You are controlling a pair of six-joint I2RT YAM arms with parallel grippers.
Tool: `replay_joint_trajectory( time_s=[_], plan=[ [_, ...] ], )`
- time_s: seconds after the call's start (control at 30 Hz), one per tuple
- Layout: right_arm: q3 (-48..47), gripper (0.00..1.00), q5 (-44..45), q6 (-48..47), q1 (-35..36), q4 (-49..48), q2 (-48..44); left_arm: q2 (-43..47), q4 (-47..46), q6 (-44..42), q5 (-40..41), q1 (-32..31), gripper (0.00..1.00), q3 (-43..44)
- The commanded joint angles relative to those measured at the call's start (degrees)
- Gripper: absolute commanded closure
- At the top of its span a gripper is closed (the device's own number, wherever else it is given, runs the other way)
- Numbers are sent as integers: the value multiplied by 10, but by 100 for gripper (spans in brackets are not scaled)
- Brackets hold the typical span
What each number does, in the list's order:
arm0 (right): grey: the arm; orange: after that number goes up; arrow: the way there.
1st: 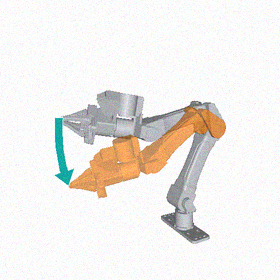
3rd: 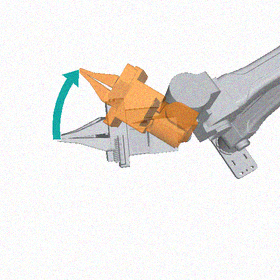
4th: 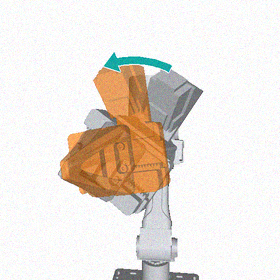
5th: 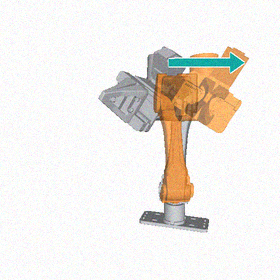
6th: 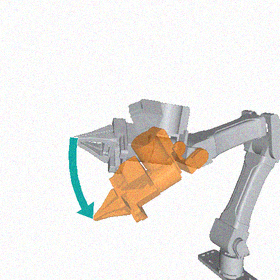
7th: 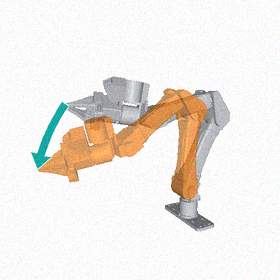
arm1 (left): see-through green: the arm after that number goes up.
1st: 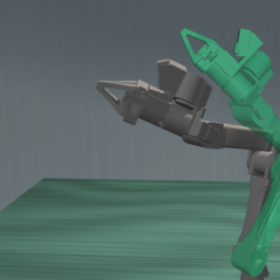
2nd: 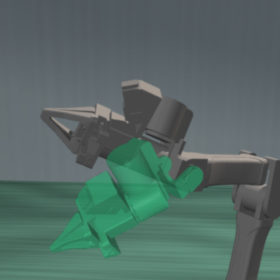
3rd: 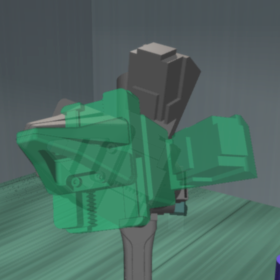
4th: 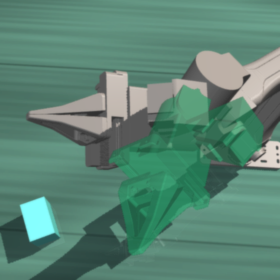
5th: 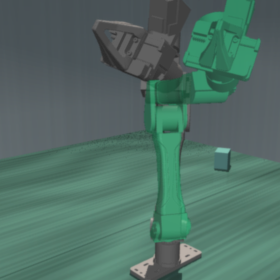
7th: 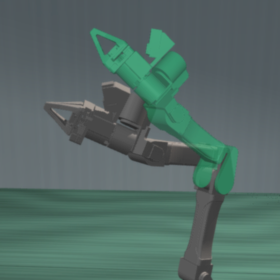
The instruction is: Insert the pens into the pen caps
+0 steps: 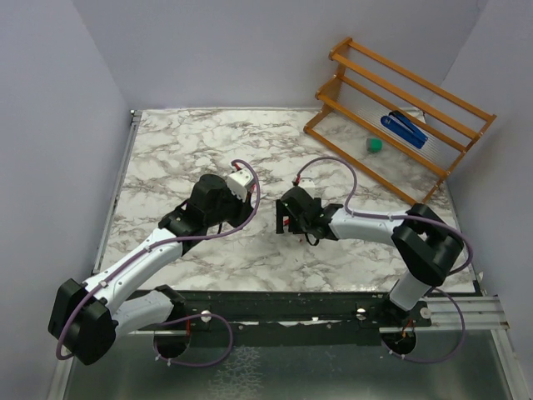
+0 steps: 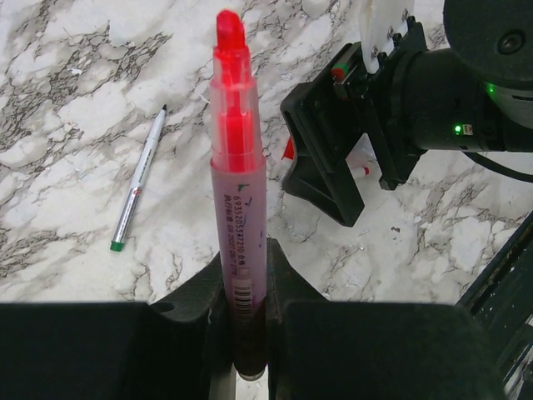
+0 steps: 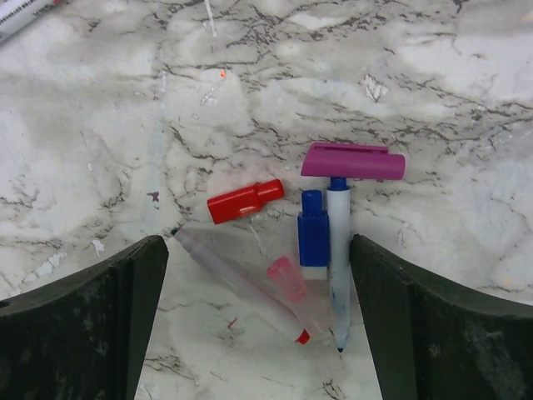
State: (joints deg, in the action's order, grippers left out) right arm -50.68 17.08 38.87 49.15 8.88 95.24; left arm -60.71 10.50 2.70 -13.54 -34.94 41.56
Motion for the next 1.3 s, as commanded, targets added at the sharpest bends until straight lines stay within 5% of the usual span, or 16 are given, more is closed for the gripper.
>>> replay_joint_trajectory(
  time_s=[0.0,0.33,0.7,0.87,1.0,1.27],
  plan=[
    [-12,6,-9,-13,-4,-7,34,0,9,-7,13,2,100,17],
    [-26,5,15,-39,-18,-12,32,0,11,-9,15,2,100,18],
    [77,7,17,-123,-17,-34,-128,-2,8,-10,12,2,100,19],
    [110,31,-9,-136,-17,-45,-155,-6,6,-9,10,2,100,21],
    [108,32,-36,-157,-16,-51,-150,-11,5,-7,6,2,100,21],
    [92,57,-81,-200,-16,-66,-128,-13,5,-5,9,2,100,20]
  ],
)
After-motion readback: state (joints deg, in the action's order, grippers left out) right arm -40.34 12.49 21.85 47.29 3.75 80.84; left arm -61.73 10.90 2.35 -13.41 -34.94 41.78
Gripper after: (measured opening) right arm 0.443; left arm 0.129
